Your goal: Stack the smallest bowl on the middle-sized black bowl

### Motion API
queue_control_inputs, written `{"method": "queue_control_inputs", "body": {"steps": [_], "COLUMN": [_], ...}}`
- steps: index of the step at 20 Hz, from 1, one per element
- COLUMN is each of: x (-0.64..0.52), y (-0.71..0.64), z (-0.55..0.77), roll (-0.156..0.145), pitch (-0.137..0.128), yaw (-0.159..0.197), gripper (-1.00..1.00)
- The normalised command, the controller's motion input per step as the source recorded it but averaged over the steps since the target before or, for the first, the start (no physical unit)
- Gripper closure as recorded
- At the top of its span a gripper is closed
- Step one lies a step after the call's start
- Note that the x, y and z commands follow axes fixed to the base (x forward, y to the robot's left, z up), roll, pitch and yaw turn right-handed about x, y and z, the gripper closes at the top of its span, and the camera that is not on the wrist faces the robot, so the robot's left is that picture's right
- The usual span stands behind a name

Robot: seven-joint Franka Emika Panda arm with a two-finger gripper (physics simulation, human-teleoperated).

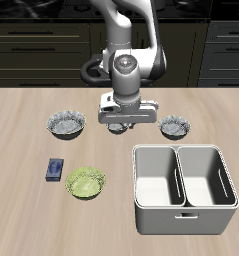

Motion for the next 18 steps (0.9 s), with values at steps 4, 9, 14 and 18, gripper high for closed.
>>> {"method": "queue_control_inputs", "body": {"steps": [4,9,14,18], "x": [0.01,-0.01,-0.05,-0.05], "y": [-0.04,0.01,0.14,0.16], "z": [0.05,0.24,0.33,0.30], "roll": [-0.005,0.003,0.020,0.019], "pitch": [-0.005,-0.031,-0.043,-0.045], "yaw": [0.008,0.009,0.012,0.014], "gripper": [1.00,1.00,1.00,1.00]}}
